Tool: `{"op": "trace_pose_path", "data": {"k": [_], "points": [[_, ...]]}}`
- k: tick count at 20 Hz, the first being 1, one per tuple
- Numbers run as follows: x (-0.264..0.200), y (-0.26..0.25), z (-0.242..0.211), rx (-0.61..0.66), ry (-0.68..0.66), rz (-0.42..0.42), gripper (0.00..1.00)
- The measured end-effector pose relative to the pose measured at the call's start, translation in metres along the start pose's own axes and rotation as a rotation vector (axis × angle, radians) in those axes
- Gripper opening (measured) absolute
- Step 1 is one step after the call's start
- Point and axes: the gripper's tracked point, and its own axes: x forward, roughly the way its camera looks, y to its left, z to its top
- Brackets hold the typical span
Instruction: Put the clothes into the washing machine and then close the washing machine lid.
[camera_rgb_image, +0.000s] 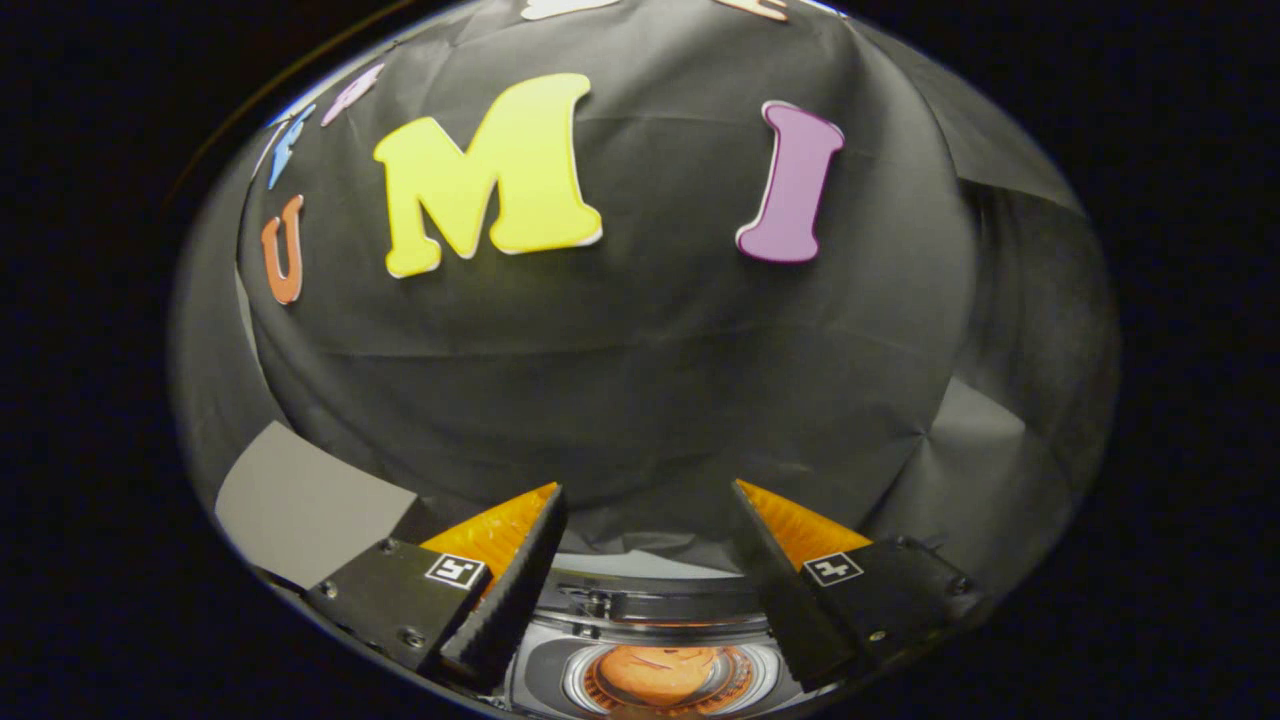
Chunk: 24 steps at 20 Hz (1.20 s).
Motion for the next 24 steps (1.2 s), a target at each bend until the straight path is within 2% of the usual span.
{"op": "trace_pose_path", "data": {"k": [3,4,6,10,19,24], "points": [[0.010,-0.011,-0.033,0.059,0.101,-0.002,1.00],[0.012,-0.015,-0.034,0.039,0.048,-0.016,1.00],[0.005,-0.017,-0.040,0.024,0.058,-0.013,1.00],[-0.023,-0.014,-0.056,0.022,0.049,-0.014,1.00],[-0.090,-0.011,-0.142,0.012,0.129,-0.033,1.00],[-0.124,-0.018,-0.176,0.002,0.164,-0.095,0.99]]}}
